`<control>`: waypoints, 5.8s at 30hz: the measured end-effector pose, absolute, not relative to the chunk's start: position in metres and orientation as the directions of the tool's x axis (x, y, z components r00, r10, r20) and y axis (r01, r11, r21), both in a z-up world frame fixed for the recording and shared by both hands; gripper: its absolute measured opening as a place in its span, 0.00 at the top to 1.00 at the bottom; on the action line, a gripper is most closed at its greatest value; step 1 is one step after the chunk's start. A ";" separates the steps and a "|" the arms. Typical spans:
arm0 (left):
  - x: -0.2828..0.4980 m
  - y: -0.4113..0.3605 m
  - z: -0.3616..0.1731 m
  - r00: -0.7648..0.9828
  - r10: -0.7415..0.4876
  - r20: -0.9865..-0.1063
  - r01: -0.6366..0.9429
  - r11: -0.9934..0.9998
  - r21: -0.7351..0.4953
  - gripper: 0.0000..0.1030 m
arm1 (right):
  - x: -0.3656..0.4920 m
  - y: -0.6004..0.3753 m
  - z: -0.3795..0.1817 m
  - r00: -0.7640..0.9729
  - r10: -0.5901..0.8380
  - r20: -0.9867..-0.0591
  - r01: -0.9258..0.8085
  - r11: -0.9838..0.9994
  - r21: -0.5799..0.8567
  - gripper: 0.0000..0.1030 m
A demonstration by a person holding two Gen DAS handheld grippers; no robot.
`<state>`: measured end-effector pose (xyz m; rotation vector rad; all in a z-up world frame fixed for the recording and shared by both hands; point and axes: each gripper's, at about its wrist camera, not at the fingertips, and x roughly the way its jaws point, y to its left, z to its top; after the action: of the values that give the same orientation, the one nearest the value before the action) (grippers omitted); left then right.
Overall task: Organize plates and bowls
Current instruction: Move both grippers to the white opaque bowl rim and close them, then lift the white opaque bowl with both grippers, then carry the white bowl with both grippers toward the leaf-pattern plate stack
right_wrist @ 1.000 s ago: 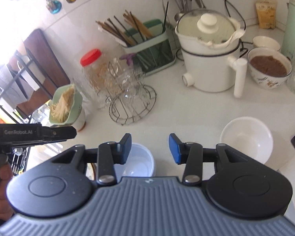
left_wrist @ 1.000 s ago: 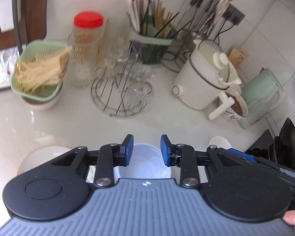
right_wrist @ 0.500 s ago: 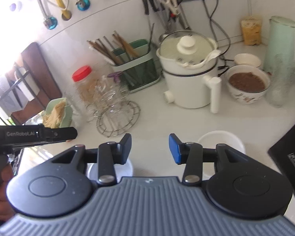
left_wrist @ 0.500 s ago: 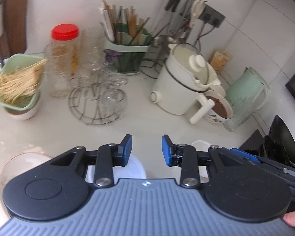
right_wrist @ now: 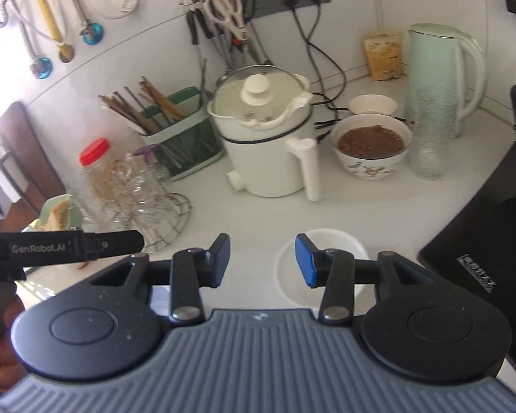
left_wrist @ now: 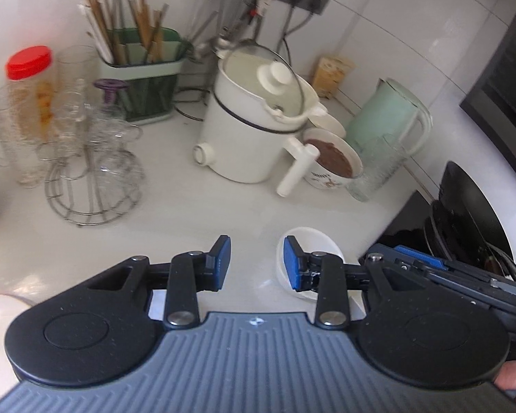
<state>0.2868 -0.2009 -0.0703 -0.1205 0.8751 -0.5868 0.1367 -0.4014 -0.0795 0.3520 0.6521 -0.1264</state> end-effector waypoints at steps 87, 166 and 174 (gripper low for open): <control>0.363 -0.325 -0.176 0.229 -0.451 -0.863 0.412 0.848 -0.333 0.93 | 0.171 -0.470 -0.171 0.623 -0.030 -0.782 0.504 0.780 0.372 0.89; 0.318 -0.088 -0.153 0.370 -0.254 -0.894 -0.130 0.938 -0.321 0.91 | 0.263 -0.285 -0.147 0.357 0.279 -0.892 -0.072 0.960 0.272 0.85; 0.310 -0.088 -0.158 0.391 -0.254 -0.884 -0.141 0.933 -0.331 0.91 | 0.264 -0.292 -0.147 0.330 0.287 -0.899 -0.097 0.958 0.270 0.85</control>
<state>0.3104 -0.0875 -0.1578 -0.3826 1.1749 -0.0745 0.2638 -0.2919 -0.1471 0.1788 1.2107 0.2533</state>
